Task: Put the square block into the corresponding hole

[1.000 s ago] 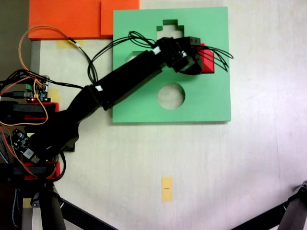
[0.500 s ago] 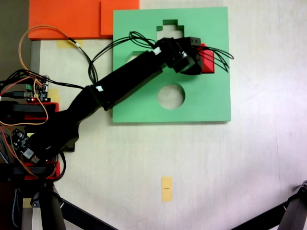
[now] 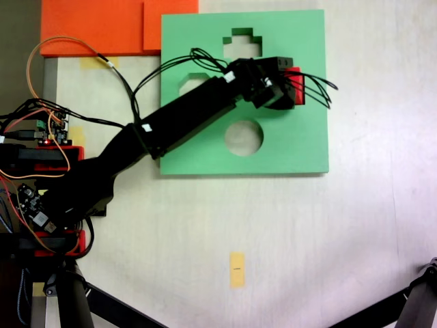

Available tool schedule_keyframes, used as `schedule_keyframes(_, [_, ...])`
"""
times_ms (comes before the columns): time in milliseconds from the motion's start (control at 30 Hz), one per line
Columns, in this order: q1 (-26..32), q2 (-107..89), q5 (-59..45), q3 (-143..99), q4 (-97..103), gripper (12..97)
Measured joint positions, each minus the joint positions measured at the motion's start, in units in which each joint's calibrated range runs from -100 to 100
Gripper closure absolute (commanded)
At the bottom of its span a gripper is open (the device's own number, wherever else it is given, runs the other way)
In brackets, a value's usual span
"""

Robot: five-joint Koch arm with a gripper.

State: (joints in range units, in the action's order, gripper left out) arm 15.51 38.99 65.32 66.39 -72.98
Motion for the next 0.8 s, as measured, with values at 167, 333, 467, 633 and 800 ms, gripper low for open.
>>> schedule_keyframes(167, [-0.3, 1.5, 0.0, 0.0, 3.8, 66.2])
schedule_keyframes(333, [-0.3, 2.1, 0.0, 0.1, 3.8, 66.1])
schedule_keyframes(467, [-0.3, 3.0, 0.0, 0.9, 4.0, 55.8])
schedule_keyframes(633, [0.1, 3.4, 0.0, 0.7, 5.6, 18.5])
schedule_keyframes(800, [0.4, 2.9, 0.0, 0.7, 5.4, 13.1])
